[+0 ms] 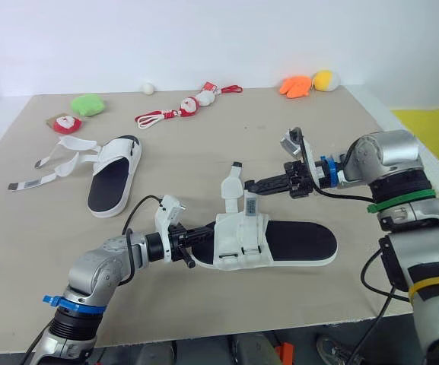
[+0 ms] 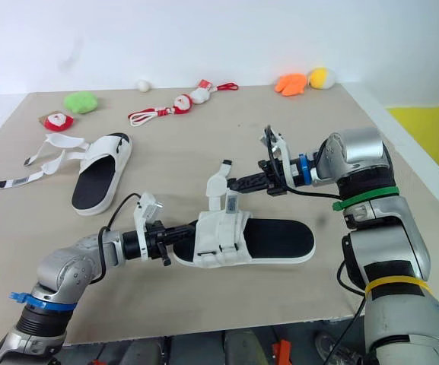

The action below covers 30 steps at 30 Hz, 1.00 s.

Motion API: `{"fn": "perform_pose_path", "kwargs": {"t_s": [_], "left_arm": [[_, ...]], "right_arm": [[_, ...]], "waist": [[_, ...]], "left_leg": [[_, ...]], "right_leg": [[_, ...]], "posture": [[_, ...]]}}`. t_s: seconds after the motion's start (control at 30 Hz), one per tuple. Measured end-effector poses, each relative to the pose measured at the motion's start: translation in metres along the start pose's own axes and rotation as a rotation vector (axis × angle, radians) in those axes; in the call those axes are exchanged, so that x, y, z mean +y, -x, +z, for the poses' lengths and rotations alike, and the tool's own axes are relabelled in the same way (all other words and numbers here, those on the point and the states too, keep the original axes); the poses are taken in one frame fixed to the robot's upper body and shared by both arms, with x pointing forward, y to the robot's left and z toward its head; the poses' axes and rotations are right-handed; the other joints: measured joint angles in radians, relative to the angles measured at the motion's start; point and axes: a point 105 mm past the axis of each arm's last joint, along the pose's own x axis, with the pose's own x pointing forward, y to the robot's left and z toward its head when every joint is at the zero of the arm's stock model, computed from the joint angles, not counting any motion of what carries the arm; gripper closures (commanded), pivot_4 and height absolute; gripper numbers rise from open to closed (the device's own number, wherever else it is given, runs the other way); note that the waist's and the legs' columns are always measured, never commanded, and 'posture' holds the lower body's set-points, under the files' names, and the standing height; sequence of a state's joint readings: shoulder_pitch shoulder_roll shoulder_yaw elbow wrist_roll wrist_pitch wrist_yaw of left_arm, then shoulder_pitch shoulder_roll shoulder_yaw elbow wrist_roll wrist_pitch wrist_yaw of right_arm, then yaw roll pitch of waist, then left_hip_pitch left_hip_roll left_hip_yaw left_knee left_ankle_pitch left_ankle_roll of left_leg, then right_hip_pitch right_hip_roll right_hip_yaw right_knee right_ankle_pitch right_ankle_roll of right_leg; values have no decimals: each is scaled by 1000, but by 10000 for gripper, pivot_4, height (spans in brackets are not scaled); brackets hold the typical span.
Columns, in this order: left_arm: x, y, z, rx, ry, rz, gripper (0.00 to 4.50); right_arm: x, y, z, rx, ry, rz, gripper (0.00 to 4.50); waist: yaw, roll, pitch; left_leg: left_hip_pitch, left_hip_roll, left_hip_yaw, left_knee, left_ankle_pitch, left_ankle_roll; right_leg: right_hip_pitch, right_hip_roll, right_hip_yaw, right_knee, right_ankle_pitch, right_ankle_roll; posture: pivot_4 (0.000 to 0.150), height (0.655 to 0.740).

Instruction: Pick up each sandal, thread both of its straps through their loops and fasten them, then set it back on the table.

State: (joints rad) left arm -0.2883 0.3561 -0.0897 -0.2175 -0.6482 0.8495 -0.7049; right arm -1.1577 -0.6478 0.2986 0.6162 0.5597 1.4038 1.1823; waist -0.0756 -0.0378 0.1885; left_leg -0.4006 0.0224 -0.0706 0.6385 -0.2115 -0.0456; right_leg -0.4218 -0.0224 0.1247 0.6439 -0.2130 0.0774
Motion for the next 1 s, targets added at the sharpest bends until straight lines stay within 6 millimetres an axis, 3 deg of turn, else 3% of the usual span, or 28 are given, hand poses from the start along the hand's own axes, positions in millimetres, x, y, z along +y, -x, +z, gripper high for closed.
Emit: {"fn": "perform_pose_path", "kwargs": {"t_s": [0.47, 0.87, 1.0], "left_arm": [[-1, -1, 0, -4, 3, -3, 45000], [-1, -1, 0, -5, 5, -3, 45000], [0, -1, 0, -5, 4, -2, 45000]], "right_arm": [[-15, -4, -11, 31, 3, -49, 43842], [-16, -9, -11, 32, 174, -67, 43842], [-27, -6, -10, 21, 172, -123, 29239]], "waist": [[0, 0, 0], [-1, 1, -1], [-1, 1, -1]], "left_leg": [[0, 0, 0, 0, 0, 0], [1, 0, 0, 0, 0, 0], [0, 0, 0, 1, 0, 0]], "right_leg": [[0, 0, 0, 0, 0, 0], [1, 0, 0, 0, 0, 1], [1, 0, 0, 0, 0, 0]], "posture": [[1500, 7400], [1500, 7400], [1500, 7400]]}}
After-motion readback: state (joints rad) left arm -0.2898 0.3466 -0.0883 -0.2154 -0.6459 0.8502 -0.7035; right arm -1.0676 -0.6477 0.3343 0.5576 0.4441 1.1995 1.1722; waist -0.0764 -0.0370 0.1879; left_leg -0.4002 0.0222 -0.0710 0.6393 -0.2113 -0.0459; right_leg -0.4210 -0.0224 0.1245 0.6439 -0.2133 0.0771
